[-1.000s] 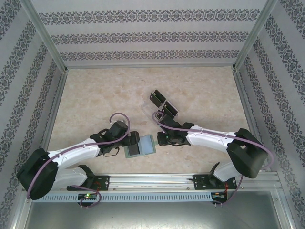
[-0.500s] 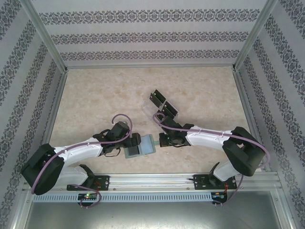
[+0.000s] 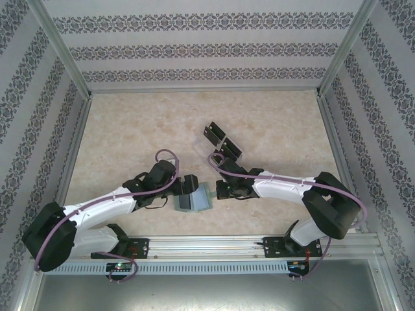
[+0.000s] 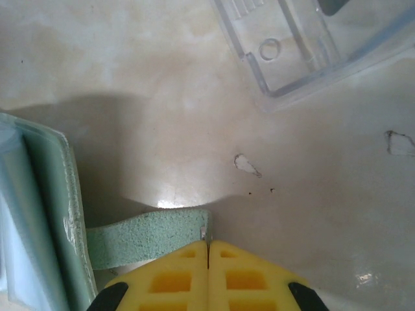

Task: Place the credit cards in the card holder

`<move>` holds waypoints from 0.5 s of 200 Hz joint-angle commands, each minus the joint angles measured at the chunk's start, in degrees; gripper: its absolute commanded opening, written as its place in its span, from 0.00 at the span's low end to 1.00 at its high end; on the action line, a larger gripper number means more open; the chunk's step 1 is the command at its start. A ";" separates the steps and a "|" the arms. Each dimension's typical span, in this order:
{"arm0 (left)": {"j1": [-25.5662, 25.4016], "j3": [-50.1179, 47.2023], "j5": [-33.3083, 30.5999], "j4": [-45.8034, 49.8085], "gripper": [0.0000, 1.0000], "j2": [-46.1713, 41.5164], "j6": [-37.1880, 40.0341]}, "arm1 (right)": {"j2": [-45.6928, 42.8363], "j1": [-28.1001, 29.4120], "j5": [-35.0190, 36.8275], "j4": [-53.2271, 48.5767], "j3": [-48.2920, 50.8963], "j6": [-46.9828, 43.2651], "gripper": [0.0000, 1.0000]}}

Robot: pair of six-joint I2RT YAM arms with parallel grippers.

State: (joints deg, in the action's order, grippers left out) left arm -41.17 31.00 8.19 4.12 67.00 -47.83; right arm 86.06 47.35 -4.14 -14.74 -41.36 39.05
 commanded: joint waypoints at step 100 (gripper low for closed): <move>-11.10 9.73 -1.86 -15.21 0.96 18.83 -5.12 | -6.21 -2.07 -0.18 -1.63 3.39 1.24 0.32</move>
State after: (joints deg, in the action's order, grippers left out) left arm -50.37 39.03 7.75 -5.23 81.93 -50.85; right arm 83.99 45.71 -4.23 -15.75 -39.48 39.59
